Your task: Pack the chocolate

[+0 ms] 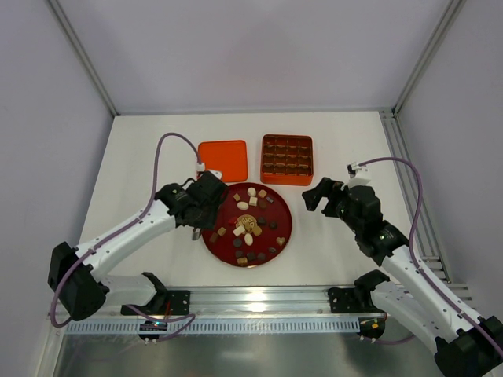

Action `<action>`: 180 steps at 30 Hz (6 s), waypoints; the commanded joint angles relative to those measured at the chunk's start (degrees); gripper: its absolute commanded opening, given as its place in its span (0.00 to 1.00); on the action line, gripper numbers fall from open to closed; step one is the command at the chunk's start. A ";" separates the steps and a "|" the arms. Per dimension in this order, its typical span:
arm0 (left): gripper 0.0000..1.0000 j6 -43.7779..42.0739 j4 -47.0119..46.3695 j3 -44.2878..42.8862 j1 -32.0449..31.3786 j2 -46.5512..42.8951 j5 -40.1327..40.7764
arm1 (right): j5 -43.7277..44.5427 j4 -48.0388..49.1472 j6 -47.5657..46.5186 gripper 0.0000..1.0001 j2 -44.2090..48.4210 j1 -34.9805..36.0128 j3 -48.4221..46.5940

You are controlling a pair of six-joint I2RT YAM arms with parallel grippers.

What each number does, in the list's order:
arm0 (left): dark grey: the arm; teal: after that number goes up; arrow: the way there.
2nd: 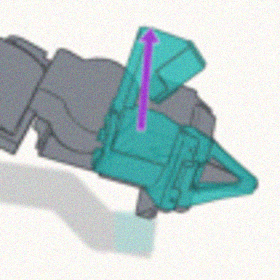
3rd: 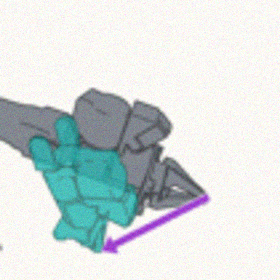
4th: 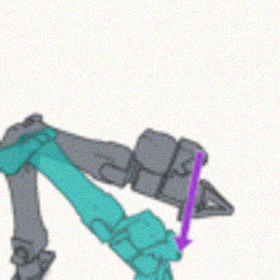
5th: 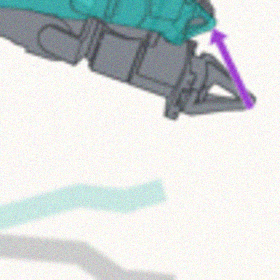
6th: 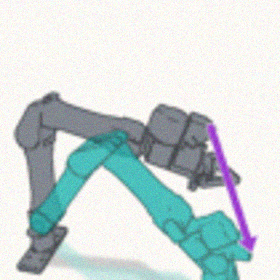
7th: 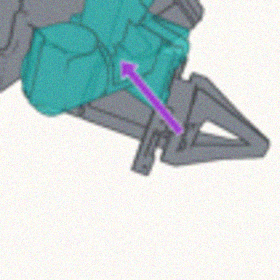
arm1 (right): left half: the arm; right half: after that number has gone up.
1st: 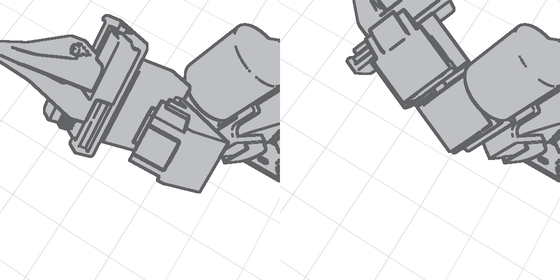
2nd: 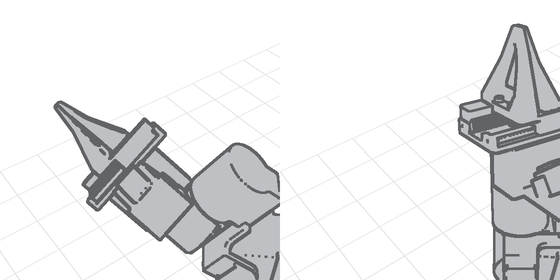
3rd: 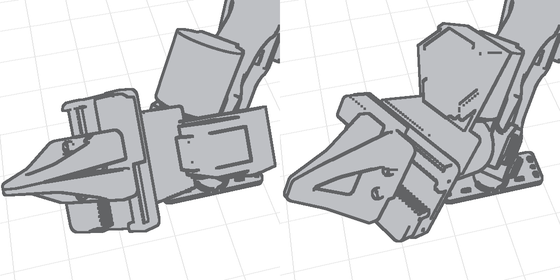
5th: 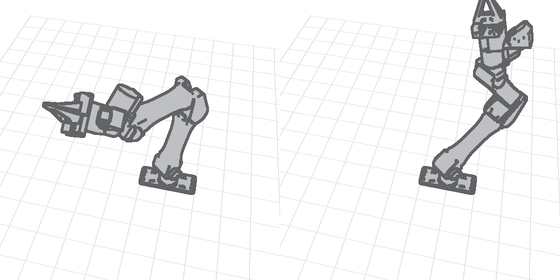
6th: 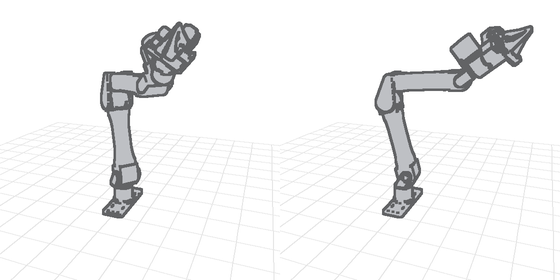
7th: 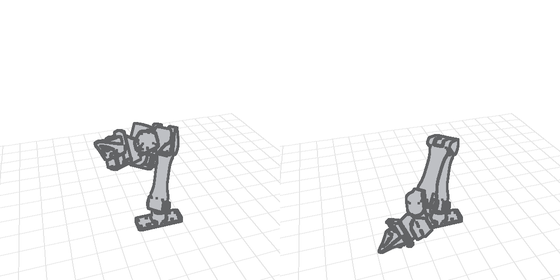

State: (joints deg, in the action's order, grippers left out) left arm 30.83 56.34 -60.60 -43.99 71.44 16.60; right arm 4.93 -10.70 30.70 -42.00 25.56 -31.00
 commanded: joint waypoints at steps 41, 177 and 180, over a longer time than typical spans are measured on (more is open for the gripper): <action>0.20 -4.72 -0.61 -13.91 -0.13 2.38 -0.69 | 0.26 2.35 0.94 1.00 1.22 0.19 0.07; 0.41 -3.76 4.66 -1.10 -9.71 -5.52 -9.92 | 3.25 0.24 -0.20 1.00 1.39 0.19 1.03; 0.40 -3.67 5.10 -1.10 -10.06 -4.65 -10.01 | 3.33 0.33 -0.11 1.00 1.48 0.10 1.30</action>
State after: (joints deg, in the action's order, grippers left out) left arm 26.68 60.53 -61.30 -53.43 66.59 5.93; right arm 7.92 -13.28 30.17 -40.64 25.56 -29.93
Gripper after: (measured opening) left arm 0.410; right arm 0.996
